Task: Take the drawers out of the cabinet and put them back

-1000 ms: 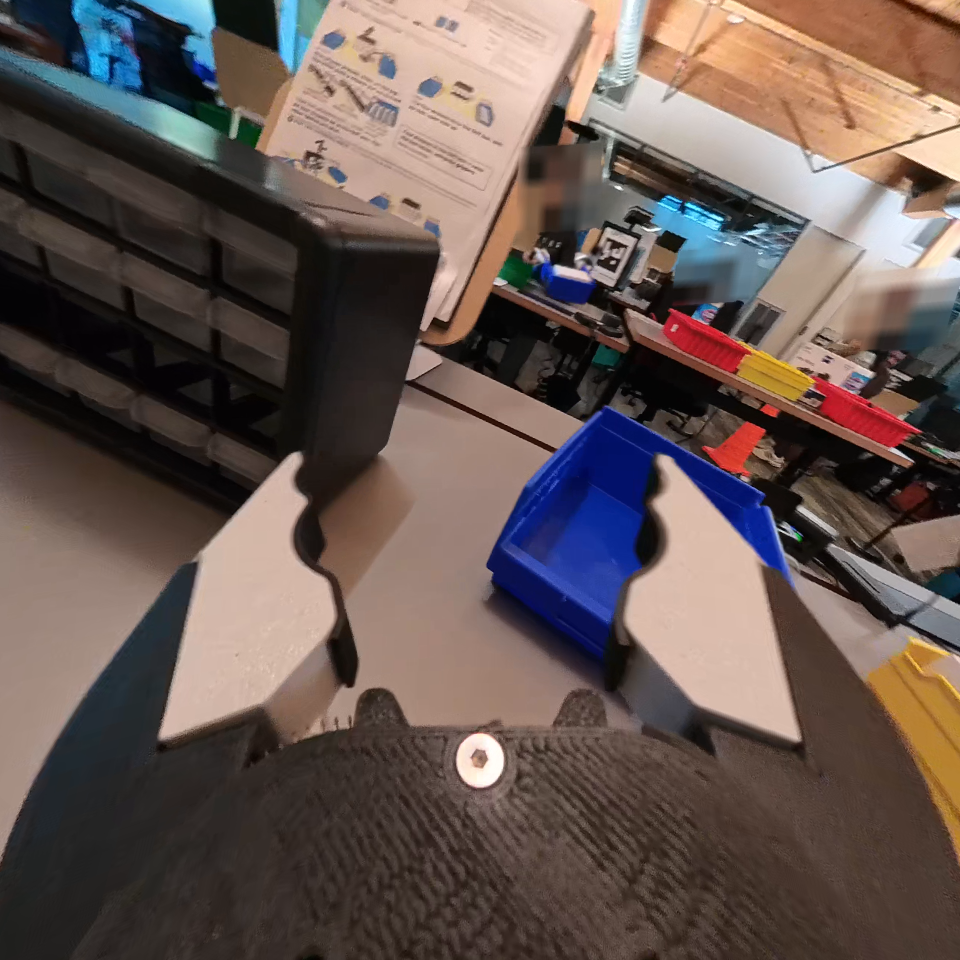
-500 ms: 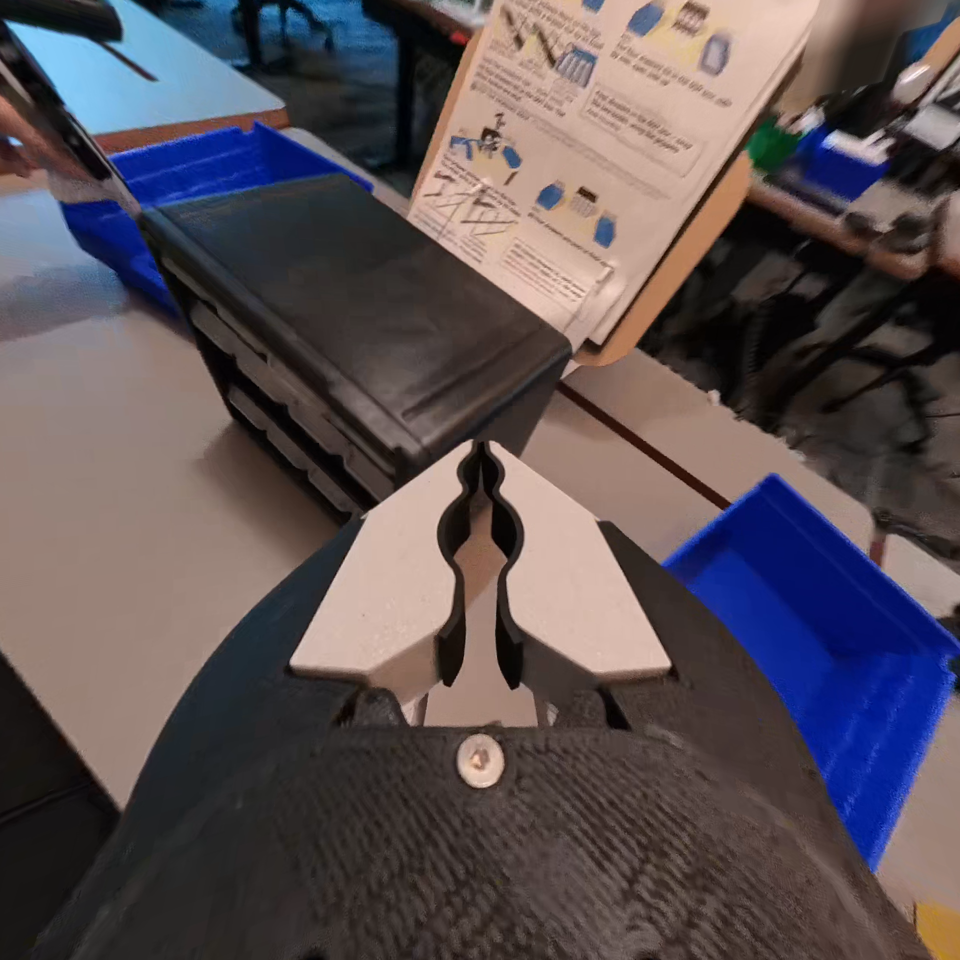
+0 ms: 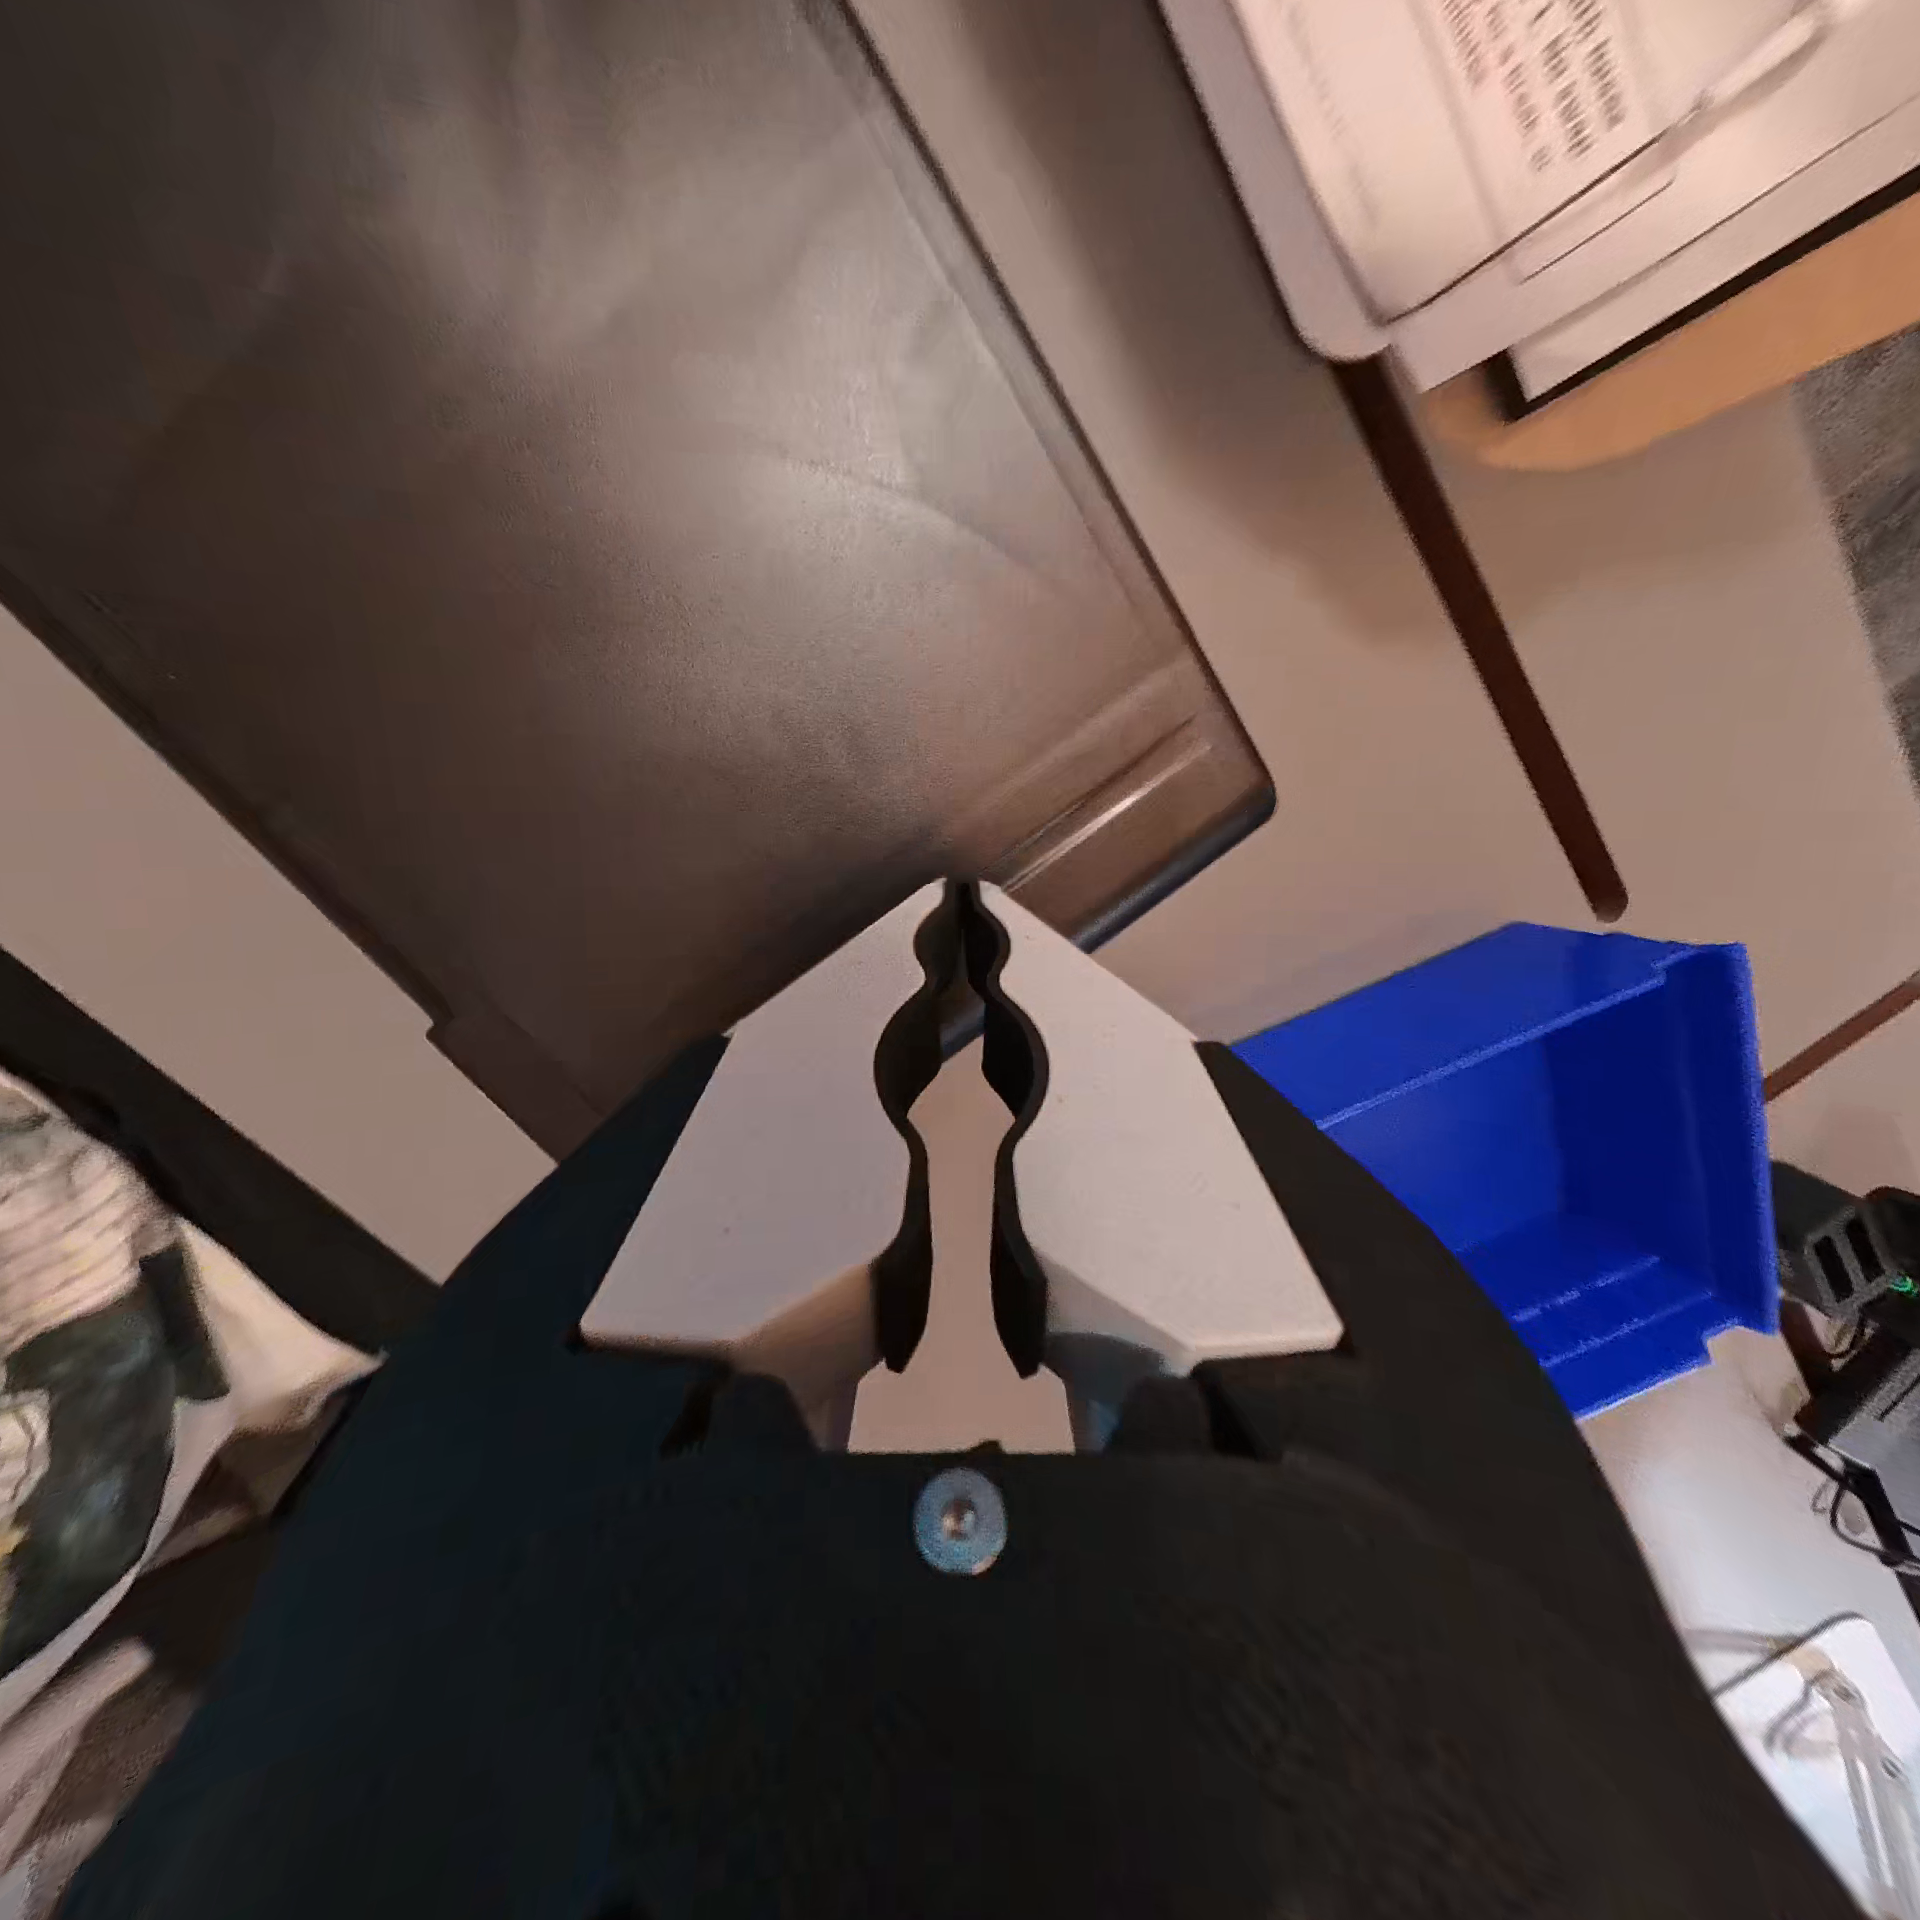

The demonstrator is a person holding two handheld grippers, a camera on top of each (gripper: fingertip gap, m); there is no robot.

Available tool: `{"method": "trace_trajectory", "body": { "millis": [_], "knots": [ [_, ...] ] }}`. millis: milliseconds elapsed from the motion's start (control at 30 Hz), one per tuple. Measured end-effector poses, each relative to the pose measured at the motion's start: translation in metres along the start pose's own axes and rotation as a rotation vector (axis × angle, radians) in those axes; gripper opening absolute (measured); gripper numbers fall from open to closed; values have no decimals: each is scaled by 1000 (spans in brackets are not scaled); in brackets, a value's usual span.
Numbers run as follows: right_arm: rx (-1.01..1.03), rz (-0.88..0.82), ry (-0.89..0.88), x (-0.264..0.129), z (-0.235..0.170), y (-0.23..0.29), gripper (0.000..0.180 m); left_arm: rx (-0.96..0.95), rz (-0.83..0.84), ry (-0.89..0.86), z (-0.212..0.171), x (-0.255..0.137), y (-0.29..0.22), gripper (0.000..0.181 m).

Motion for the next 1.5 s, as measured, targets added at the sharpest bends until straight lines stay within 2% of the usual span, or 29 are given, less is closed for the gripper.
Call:
{"method": "trace_trajectory", "body": {
  "millis": [33, 233, 333, 533, 767, 967, 1200, 1500],
  "knots": [
    [-3, -1, 9, 1, 3, -1, 0, 76, 15, -25, 2, -3, -2, 36],
    [32, 84, 79, 4, 12, -1, 0, 572, 172, -56, -3, -11, -14, 27],
    [48, 113, 151, 5, 17, -3, 0, 679, 186, -57, -2, -14, -16, 22],
    [29, 91, 273, 8, 25, -1, 0, 674, 27, -66, 6, -18, -12, 23],
    [46, 128, 279, 8, 25, -4, 0, 698, -69, 4, 7, 3, -7, 27],
    [42, 98, 293, 9, 26, -2, 0, 778, -29, 130, 4, 34, -6, 28],
    [60, 98, 295, 9, 27, -2, 0, 809, -7, 205, 4, 59, -7, 16],
    [88, 112, 280, 9, 26, -4, 0, 672, 28, 285, 4, 69, -9, 2]
  ]
}}
Point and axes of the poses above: each gripper's, where its closed fingertips meet, x out along the fingers, z out of its top, y = z × x across the jaws, the point moved 7 cm from there along -x, back along the fingers, and after that the axes turned 7 degrees about z, right-handed, at the moved point
